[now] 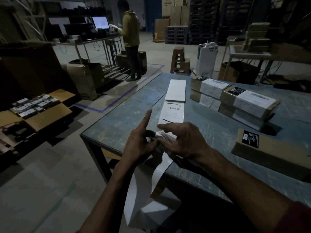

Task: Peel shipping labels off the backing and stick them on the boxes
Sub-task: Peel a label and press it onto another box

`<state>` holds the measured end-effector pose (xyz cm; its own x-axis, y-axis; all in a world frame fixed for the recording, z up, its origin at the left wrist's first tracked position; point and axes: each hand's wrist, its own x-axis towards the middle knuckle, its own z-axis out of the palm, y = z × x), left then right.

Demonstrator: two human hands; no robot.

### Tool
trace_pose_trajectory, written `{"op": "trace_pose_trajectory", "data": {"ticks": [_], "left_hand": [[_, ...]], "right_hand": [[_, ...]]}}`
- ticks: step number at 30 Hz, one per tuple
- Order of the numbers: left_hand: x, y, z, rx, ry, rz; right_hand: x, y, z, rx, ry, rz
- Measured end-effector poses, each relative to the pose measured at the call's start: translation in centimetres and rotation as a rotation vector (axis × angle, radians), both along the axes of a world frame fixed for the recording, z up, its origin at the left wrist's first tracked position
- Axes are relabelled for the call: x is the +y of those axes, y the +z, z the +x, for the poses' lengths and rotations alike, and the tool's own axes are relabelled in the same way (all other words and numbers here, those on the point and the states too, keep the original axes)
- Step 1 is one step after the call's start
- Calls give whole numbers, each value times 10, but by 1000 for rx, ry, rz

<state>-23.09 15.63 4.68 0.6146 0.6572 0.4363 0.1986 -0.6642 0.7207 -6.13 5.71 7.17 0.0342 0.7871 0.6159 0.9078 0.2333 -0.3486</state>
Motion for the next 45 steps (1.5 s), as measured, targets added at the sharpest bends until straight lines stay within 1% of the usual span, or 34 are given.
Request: {"op": "trace_pose_trajectory", "data": {"ticks": [3,6,9,14,18,22,25,29,33,39,42,45], "left_hand": [[-1,1,1,26,-11,33],[-5,2,2,69,1,47],[-7,2,3,116,54,21],[-8,4,4,118,65,-28],[-7,5,4,99,58,-66],[-4,2,4,118,33,-86],[-6,-1,2,102,11,-121],[-7,0,-1,45,1,-97],[-6,-1,0,71,-5,-108],[-7,-3,1,79,11,-165],[-8,-3,2,91,-5,-211],[-8,-3,0,106,-5,-241]], "right_hand": [[1,0,-3,29,22,-15],[1,-2,-7,-37,7,-19],[0,-3,-10,-84,-23,-11],[-2,-3,-14,-65,-19,-12],[-2,-1,-14,38,-59,-27],[-1,1,-10,113,-29,-152],[0,3,-6,224,7,-210],[1,7,-5,355,-6,-239],[2,7,-5,497,-15,-300],[6,6,-2,706,-87,-400],[8,5,-2,787,-103,-413],[7,7,-1,900,-125,-370]]}}
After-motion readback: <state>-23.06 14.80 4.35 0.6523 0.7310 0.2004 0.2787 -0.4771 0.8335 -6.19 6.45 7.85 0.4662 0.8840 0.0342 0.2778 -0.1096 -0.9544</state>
